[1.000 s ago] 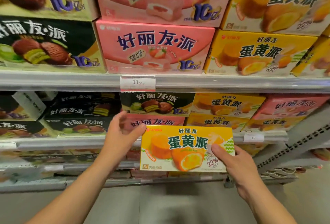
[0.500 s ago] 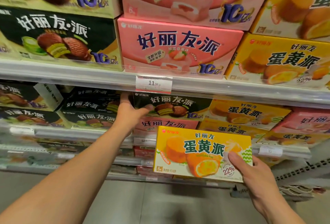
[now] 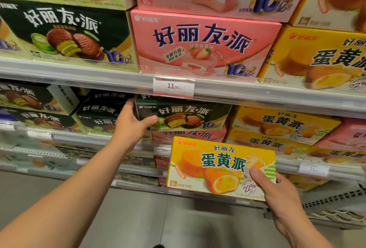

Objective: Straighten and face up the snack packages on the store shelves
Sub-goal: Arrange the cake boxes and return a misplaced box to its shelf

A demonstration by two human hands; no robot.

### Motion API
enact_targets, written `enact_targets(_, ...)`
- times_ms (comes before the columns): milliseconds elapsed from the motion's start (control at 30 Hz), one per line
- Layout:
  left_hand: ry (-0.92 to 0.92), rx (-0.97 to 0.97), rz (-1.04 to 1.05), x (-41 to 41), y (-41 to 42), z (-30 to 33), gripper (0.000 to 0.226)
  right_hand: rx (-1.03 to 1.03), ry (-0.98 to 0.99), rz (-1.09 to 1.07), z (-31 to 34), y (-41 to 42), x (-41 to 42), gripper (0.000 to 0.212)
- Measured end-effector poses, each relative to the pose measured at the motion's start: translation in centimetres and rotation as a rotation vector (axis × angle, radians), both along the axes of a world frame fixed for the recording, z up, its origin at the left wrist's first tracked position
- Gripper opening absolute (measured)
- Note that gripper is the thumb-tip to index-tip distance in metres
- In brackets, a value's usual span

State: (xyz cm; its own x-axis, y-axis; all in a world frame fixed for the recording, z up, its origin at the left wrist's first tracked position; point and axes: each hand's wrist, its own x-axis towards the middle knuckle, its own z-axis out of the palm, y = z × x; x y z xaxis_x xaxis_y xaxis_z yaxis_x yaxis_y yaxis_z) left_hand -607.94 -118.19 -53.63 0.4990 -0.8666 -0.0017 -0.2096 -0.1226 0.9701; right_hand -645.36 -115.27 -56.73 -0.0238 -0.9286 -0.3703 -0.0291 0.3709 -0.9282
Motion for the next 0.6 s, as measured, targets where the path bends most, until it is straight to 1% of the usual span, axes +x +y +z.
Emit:
enact_targets(67,-0.023,-0.009,0.041,0.9,1.2,0.1,0.052,0.027,-0.012,0.030,-0.2,-0.3,0.6,0.057)
enact_targets(100,-0.035,-0.011,0.060,1.3,1.9,0.2,0.053,0.035,-0.019,0.049,-0.4,-0.5,0.9,0.058)
enact_targets(167,-0.037,-0.015,0.097,2.4,3.1,0.5,0.056,0.045,-0.041,0.086,-0.5,-0.8,1.7,0.059)
enact_targets(267,-0.032,-0.009,0.126,4.5,4.2,1.3,0.065,0.053,-0.055,0.130,-0.8,-0.8,3.3,0.055)
enact_targets(367,-0.062,-0.016,0.143,7.4,4.6,2.0,0.066,0.048,-0.065,0.152,-0.7,-0.2,5.3,0.057)
enact_targets(400,-0.063,-0.014,0.145,8.5,4.6,2.2,0.064,0.043,-0.053,0.152,-0.6,0.0,6.0,0.056)
enact_targets(500,-0.035,-0.021,0.111,11.9,4.5,2.2,0.049,0.025,-0.018,0.125,-0.2,0.8,8.5,0.052)
enact_targets(600,-0.015,0.002,0.067,15.3,3.7,1.6,0.046,0.022,-0.011,0.066,0.0,2.3,12.0,0.051)
